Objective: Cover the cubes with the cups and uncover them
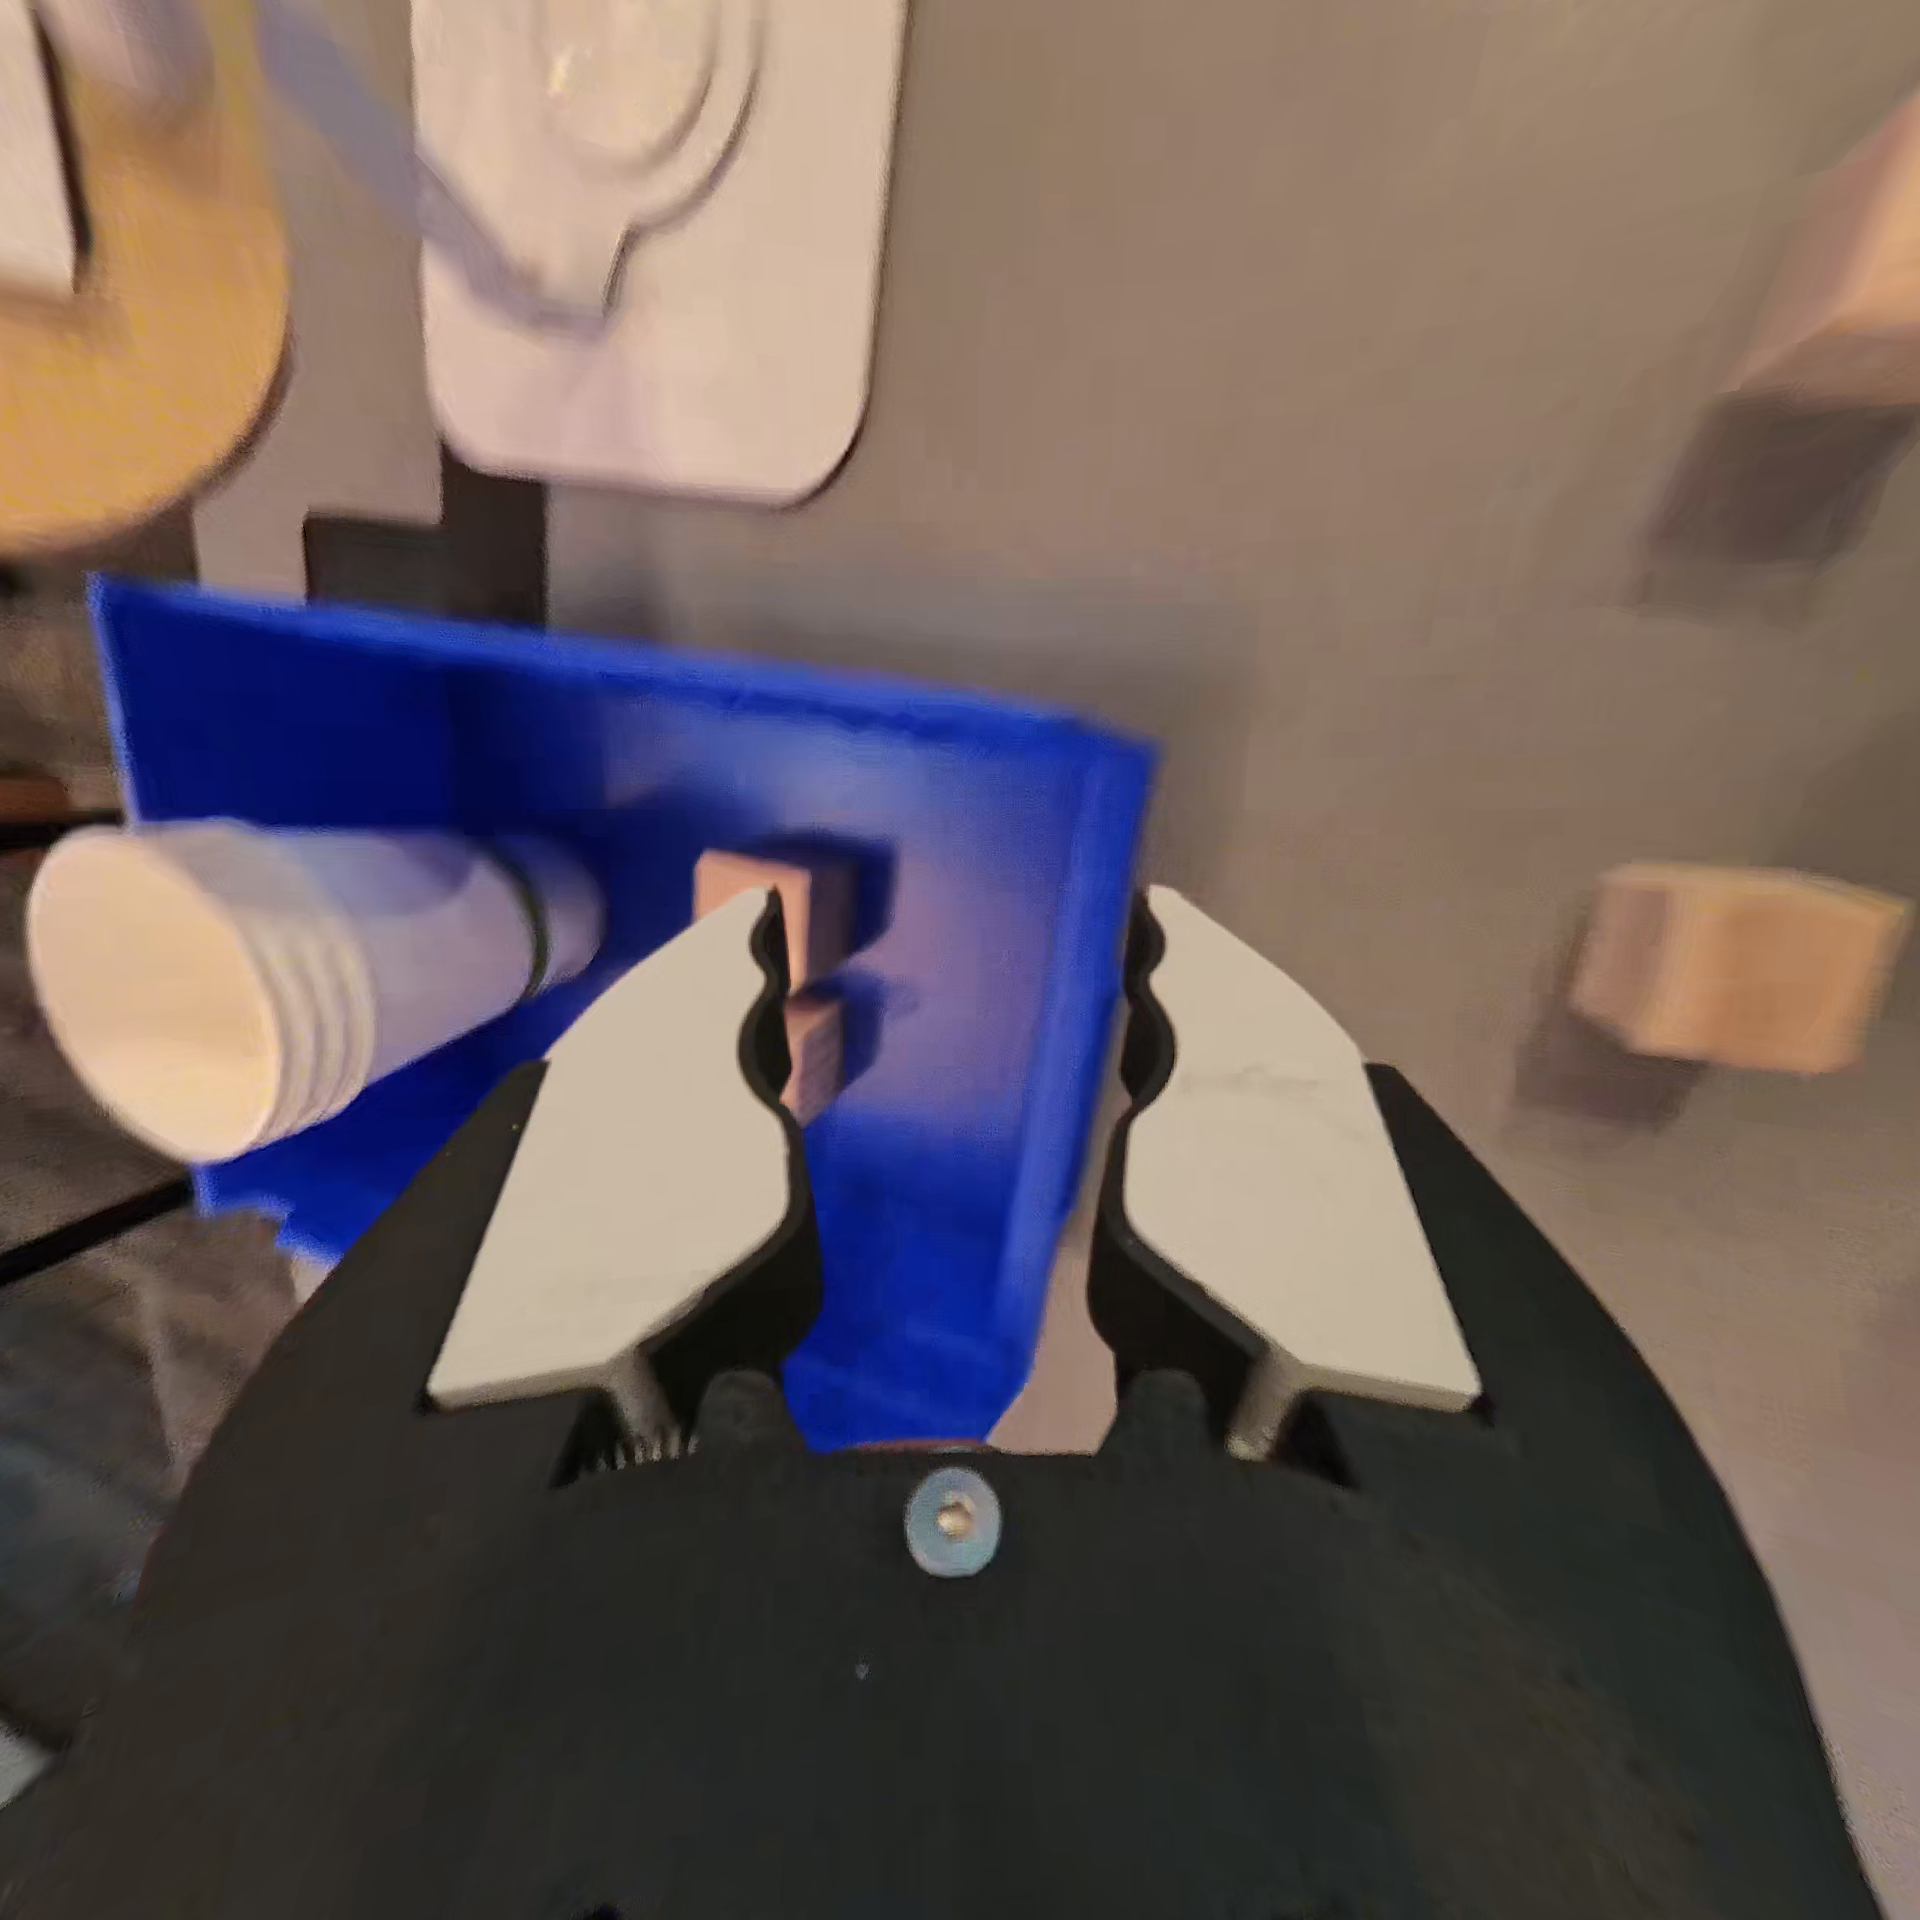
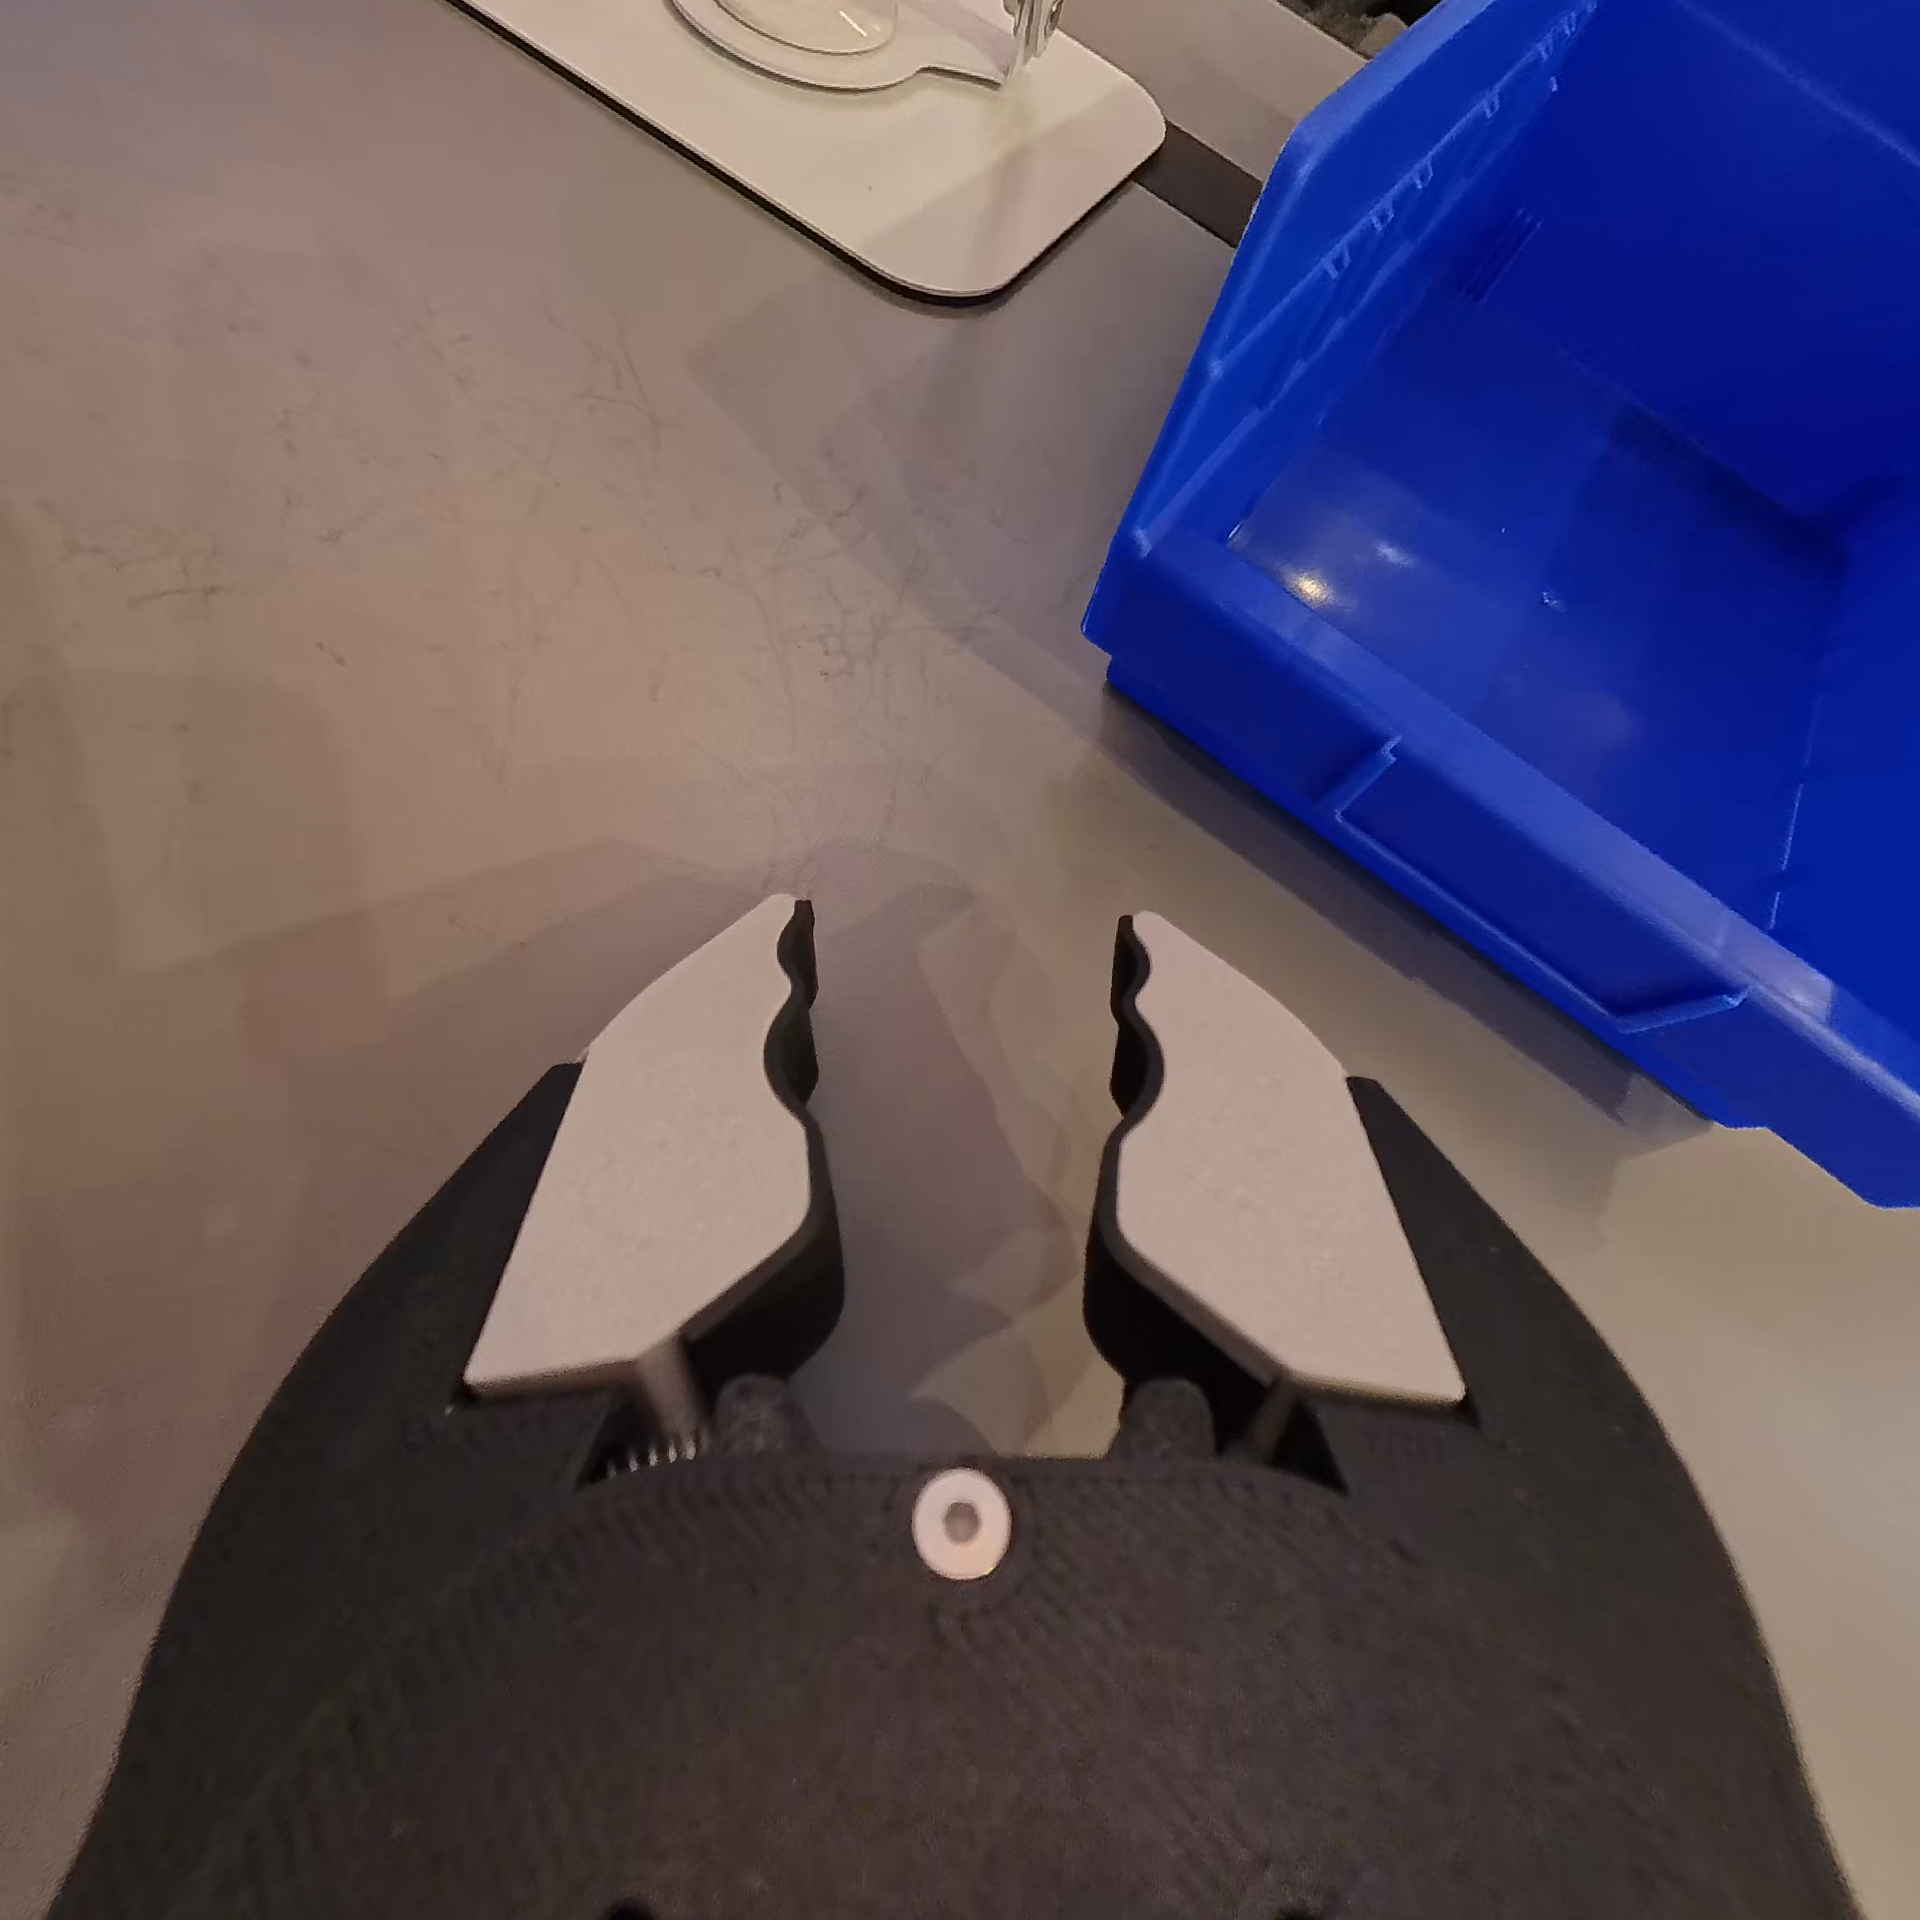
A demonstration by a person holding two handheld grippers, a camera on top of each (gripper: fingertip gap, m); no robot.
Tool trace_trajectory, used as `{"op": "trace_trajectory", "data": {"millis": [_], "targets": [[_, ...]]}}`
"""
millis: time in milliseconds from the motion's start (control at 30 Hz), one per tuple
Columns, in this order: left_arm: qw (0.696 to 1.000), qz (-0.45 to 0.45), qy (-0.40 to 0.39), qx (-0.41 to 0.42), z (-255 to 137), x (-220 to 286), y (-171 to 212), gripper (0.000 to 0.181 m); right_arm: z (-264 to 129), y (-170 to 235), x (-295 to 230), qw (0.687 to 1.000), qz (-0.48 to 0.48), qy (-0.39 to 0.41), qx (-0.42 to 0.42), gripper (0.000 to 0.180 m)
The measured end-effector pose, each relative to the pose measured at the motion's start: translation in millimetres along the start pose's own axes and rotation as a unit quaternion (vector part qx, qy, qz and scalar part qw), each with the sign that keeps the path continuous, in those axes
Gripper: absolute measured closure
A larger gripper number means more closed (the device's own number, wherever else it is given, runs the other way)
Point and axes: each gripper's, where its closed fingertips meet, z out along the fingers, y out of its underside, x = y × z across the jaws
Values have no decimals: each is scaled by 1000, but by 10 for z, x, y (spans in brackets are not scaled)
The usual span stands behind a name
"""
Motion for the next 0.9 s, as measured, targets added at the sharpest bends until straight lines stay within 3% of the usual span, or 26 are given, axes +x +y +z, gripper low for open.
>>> {"op": "trace_trajectory", "data": {"millis": [300, 567, 667, 700, 900], "targets": [[993, -7, 29, -117, 514, -689, 922, 109, 10, 5, 1, 1000, 1, -2, -3, 126], [980, 11, 86, -181, 922, -599, 1213, 108, 13, 7, 2, 1000, 1, -2, -4, 127], [979, 5, 84, -184, 1009, -622, 1252, 123, 16, 8, 1, 1000, 1, -2, -4, 127], [980, 6, 81, -181, 1009, -654, 1247, 135, 15, 7, 1, 1000, 1, -2, -4, 128], [982, -16, 57, -178, 760, -708, 1186, 136, 9, -1, 4, 1000, 3, -3, -1, 127]]}}
